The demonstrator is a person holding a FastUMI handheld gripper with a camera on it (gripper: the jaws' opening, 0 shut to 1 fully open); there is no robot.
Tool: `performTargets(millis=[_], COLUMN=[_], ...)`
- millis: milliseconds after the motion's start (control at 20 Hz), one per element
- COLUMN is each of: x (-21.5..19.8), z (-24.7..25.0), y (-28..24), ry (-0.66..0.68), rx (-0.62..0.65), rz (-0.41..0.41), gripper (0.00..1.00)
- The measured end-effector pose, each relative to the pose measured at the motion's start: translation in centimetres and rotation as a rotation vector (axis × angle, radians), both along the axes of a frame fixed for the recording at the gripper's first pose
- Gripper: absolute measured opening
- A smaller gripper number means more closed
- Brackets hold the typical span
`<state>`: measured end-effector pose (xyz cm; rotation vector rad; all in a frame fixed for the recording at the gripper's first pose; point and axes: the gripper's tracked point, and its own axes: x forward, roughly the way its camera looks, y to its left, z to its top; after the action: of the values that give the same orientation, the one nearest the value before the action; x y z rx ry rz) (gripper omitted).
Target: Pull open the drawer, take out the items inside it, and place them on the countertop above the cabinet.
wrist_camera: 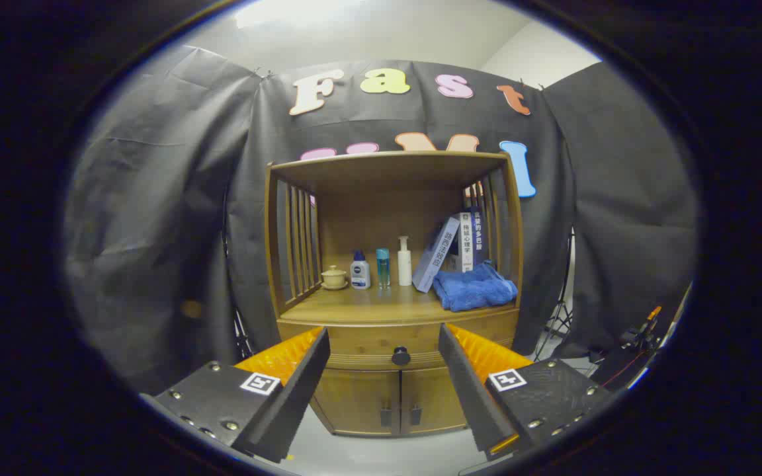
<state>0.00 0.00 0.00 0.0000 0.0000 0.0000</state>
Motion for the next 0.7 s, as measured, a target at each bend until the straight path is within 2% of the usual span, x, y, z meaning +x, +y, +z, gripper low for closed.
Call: performTargets(millis=[350, 700], x=[0.4, 2.6], z=[-0.5, -0.4], y=[0.0, 0.3], ry=[0.005, -0.016], rx=[0.008, 0.0], rz=[0.003, 0.022], gripper=[0.99, 0.99])
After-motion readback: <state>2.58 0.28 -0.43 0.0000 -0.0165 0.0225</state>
